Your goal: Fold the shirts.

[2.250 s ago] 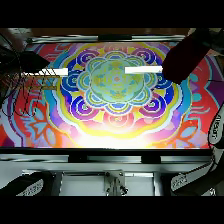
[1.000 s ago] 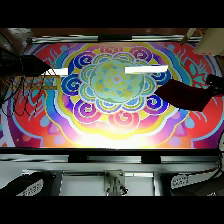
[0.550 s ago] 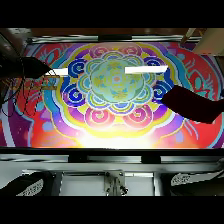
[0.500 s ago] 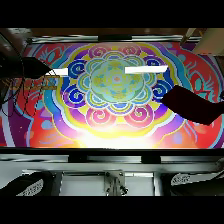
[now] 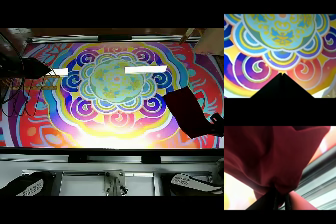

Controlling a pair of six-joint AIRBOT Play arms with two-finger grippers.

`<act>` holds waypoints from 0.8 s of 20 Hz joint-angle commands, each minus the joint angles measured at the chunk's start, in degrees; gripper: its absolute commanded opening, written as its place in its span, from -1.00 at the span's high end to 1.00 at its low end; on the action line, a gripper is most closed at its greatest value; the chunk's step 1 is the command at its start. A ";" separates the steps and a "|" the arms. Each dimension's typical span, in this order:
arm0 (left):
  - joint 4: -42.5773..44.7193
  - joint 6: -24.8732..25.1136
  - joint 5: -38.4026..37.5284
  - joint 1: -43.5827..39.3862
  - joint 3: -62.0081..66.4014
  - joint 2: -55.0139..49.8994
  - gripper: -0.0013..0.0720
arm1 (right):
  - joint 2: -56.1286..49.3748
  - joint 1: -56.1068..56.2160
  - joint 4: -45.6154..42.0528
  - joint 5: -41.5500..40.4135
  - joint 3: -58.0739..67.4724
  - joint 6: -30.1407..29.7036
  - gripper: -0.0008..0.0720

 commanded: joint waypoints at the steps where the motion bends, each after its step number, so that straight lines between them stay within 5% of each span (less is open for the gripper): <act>1: 0.02 -0.02 0.31 0.00 0.02 0.00 0.88 | 5.88 -2.86 2.36 3.56 -10.43 0.48 0.77; 16: -0.20 -0.02 0.35 0.00 0.02 0.00 0.88 | 16.68 -3.34 1.60 8.39 -29.20 5.20 0.77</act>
